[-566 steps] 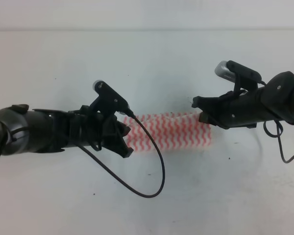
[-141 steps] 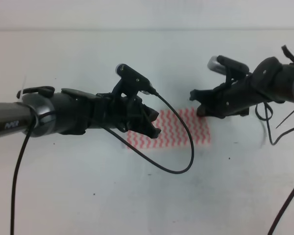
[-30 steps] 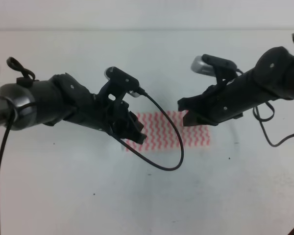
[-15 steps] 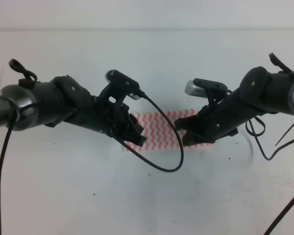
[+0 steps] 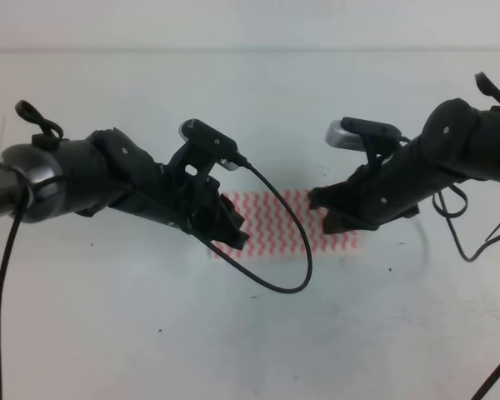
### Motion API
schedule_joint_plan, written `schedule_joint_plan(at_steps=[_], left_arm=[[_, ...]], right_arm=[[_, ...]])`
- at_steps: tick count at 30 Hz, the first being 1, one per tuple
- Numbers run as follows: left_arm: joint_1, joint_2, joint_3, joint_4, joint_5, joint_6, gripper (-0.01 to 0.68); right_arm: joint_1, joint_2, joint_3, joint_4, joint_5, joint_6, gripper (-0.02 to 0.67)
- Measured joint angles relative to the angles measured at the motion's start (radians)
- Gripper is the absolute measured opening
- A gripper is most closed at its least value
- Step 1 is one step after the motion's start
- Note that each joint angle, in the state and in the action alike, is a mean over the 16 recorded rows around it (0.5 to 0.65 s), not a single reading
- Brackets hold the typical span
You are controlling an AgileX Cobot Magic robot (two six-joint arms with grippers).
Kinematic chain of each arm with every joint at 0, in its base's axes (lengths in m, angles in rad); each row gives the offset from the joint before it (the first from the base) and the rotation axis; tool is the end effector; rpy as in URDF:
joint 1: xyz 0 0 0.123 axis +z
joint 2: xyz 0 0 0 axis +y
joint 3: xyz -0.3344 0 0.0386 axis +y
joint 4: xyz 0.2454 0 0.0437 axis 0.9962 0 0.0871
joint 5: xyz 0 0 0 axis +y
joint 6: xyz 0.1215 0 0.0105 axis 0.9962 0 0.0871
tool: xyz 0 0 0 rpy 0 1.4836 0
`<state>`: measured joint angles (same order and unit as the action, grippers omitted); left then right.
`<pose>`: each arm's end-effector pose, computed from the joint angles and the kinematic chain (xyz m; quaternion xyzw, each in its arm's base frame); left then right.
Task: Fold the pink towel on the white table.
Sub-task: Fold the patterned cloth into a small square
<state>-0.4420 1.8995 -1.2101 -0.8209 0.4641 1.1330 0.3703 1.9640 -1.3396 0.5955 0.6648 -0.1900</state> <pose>0.3719 -0.2203 0.2122 0.4168 0.8398 -0.1690 0.3041 0.3939 0.1982 0.2064 -0.0736 0.9567 0.2351 0.1547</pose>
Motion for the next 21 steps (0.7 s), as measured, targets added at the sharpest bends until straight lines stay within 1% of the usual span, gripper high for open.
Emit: schedule_joint_plan(at_steps=[8,21], left_arm=[[0.000,0.001,0.000,0.000,0.002,0.000,-0.005],[0.000,0.001,0.000,-0.001,-0.006,0.001,-0.005]], right_arm=[[-0.018,0.004,0.000,-0.038,0.006,0.025,-0.018],[-0.021,-0.015,0.000,-0.048,0.013,0.037,-0.018]])
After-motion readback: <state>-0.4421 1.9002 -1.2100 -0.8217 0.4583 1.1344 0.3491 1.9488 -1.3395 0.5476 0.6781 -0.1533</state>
